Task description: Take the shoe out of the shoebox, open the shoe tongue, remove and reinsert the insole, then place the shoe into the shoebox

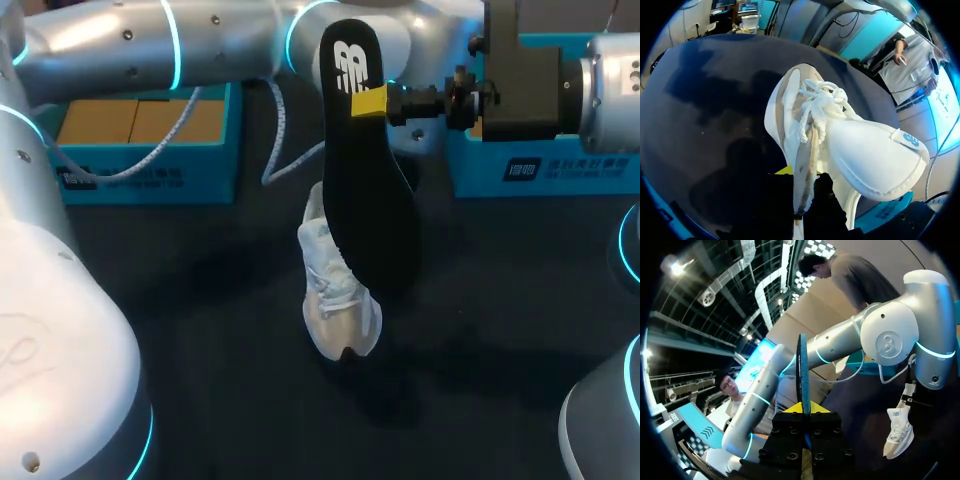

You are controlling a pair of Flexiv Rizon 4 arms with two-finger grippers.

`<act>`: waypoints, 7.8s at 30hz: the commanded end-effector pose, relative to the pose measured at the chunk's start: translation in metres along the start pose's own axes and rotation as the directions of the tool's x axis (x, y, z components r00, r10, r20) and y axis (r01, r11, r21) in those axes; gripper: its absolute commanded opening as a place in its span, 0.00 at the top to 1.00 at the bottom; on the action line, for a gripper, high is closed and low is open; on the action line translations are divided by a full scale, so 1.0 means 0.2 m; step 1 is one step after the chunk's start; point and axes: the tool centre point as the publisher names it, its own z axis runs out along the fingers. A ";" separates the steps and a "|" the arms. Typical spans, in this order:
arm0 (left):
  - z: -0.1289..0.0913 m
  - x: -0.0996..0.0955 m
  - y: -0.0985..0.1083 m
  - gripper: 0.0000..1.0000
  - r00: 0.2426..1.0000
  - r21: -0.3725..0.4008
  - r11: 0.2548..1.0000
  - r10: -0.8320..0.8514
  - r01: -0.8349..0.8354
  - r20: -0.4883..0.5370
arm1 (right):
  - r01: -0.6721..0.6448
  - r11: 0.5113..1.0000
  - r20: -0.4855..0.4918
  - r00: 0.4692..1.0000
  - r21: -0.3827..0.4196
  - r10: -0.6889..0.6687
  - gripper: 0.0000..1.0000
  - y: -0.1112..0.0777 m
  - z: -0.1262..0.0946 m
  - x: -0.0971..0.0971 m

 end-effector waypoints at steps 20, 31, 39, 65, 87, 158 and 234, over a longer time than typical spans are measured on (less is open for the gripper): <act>0.19 -0.23 -0.03 1.00 0.995 -0.016 1.000 0.023 -0.025 -0.094 | -0.002 1.000 0.004 1.000 -0.002 0.002 1.00 0.00 0.01 0.00; 0.07 -0.18 -0.03 0.00 0.999 0.054 0.998 0.025 -0.024 -0.020 | -0.002 1.000 0.004 1.000 -0.002 0.002 1.00 0.00 0.01 0.00; -0.14 -0.17 -0.01 0.00 0.995 0.054 0.999 0.003 -0.009 0.096 | -0.002 1.000 0.004 1.000 -0.002 0.002 1.00 0.00 0.01 0.00; -0.99 -0.06 -0.05 0.00 0.708 0.024 0.993 -0.102 0.119 0.698 | -0.002 1.000 0.004 1.000 -0.002 0.002 1.00 0.00 0.01 0.00; -1.14 -0.07 -0.01 0.00 0.624 0.027 0.958 -0.208 0.286 0.754 | -0.002 1.000 0.004 1.000 -0.002 0.002 1.00 0.00 0.01 0.00; -1.50 0.46 0.00 0.00 -0.344 -0.192 0.981 0.168 -0.038 0.924 | -0.755 0.585 0.001 0.612 -0.297 0.791 1.00 0.56 -0.23 -0.81; -1.42 0.19 0.01 1.00 -0.406 -0.512 0.858 0.454 -0.040 0.793 | -0.846 0.514 0.025 0.516 -0.141 0.856 1.00 0.81 -0.03 -1.18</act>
